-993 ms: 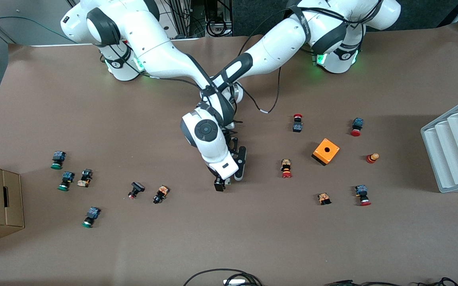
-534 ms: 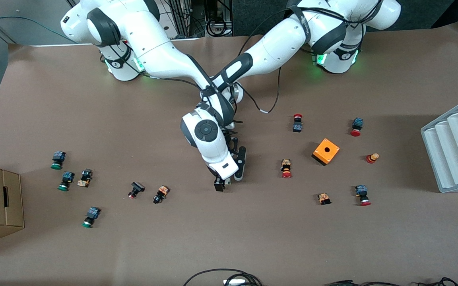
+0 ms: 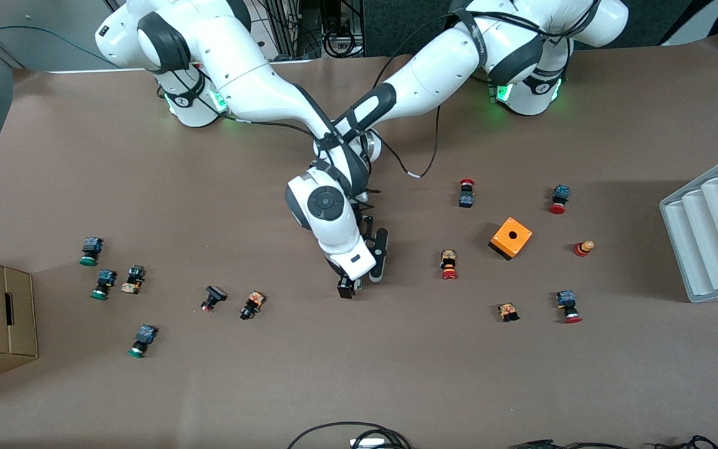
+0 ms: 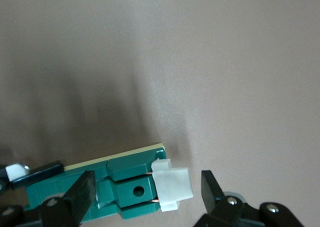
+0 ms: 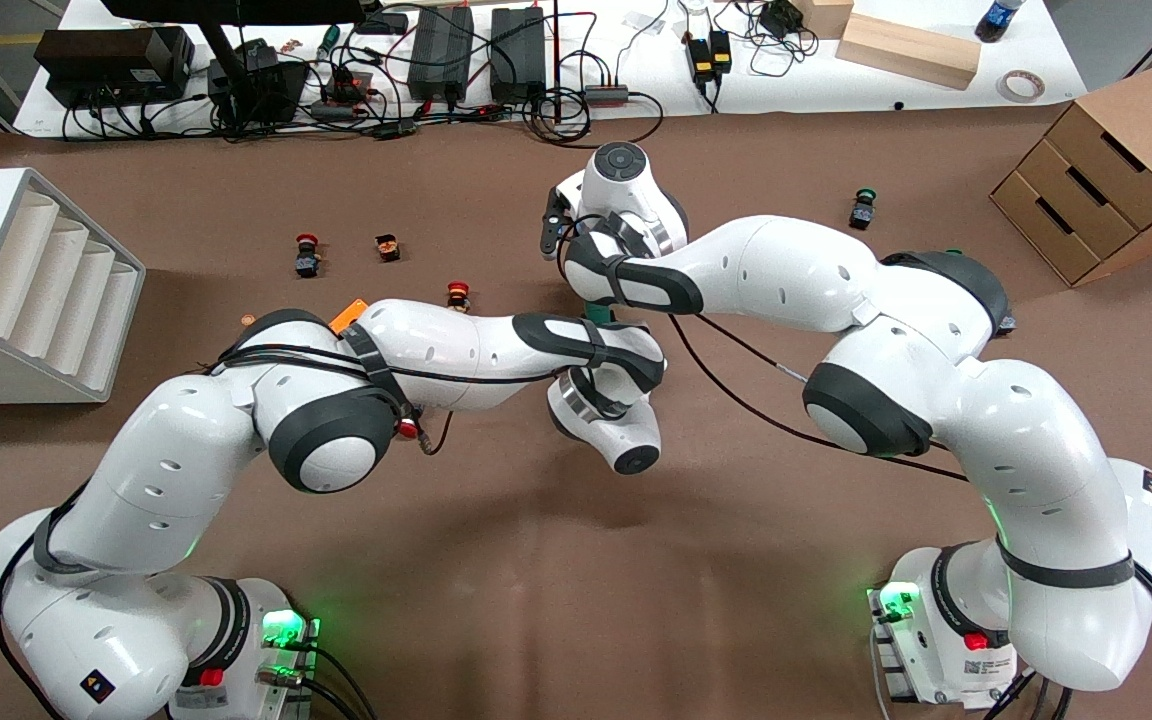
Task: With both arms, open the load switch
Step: 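Lower the right gripper and close its fingers around the white lever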
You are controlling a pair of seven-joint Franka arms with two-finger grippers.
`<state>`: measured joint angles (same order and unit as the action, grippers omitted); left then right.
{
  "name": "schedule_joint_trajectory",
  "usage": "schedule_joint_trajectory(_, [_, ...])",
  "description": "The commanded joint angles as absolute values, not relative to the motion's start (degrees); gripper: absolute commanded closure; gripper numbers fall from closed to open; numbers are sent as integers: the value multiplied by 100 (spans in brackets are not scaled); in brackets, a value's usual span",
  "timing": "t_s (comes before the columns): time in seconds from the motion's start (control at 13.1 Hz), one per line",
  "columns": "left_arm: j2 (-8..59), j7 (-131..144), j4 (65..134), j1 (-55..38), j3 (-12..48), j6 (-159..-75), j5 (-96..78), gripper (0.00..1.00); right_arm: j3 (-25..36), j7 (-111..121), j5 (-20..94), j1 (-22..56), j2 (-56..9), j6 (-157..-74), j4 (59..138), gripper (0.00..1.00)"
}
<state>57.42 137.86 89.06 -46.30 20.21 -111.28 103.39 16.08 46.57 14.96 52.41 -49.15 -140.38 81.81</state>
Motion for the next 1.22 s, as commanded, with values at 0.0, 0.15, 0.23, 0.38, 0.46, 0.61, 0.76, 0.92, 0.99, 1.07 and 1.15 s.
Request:
schedule_joint_trajectory(0.0, [5818, 13913, 8807, -4790, 1986, -11092, 10380, 54, 1696, 4649, 1696, 5300, -5071, -14071, 7972, 8])
schedule_joint_trajectory(0.15, [5818, 13913, 8807, -4790, 1986, -11092, 10380, 54, 1696, 4649, 1696, 5317, -5071, -14071, 7972, 13])
schedule_joint_trajectory(0.23, [5827, 13913, 8807, -4790, 1986, -11092, 10380, 54, 1696, 4649, 1696, 5317, -5071, -14071, 7972, 13])
schedule_joint_trajectory(0.38, [5818, 13913, 8815, -4790, 1986, -11092, 10380, 54, 1696, 4649, 1696, 5317, -5071, -14071, 7972, 14])
schedule_joint_trajectory(0.46, [5827, 13913, 8815, -4790, 1986, -11092, 10380, 54, 1696, 4641, 1696, 5317, -5071, -14071, 7972, 15])
schedule_joint_trajectory(0.61, [5818, 13913, 8815, -4790, 1986, -11092, 10380, 54, 1696, 4649, 1696, 5317, -5071, -14071, 7972, 18])
schedule_joint_trajectory(0.76, [5818, 13913, 8815, -4799, 1986, -11092, 10380, 54, 1696, 4649, 1696, 5317, -5071, -14071, 7972, 21])
schedule_joint_trajectory(0.92, [5827, 13913, 8815, -4799, 1986, -11092, 10380, 54, 1696, 4649, 1696, 5317, -5063, -14071, 7972, 23])
schedule_joint_trajectory(0.99, [5818, 13913, 8815, -4799, 1986, -11092, 10380, 54, 1696, 4649, 1696, 5317, -5071, -14080, 7972, 23])
schedule_joint_trajectory(1.07, [5827, 13913, 8815, -4799, 1986, -11083, 10380, 54, 1696, 4649, 1696, 5317, -5071, -14089, 7972, 23])
schedule_joint_trajectory(1.15, [5818, 13913, 8815, -4799, 1986, -11092, 10380, 54, 1696, 4649, 1696, 5317, -5071, -14132, 7989, 23])
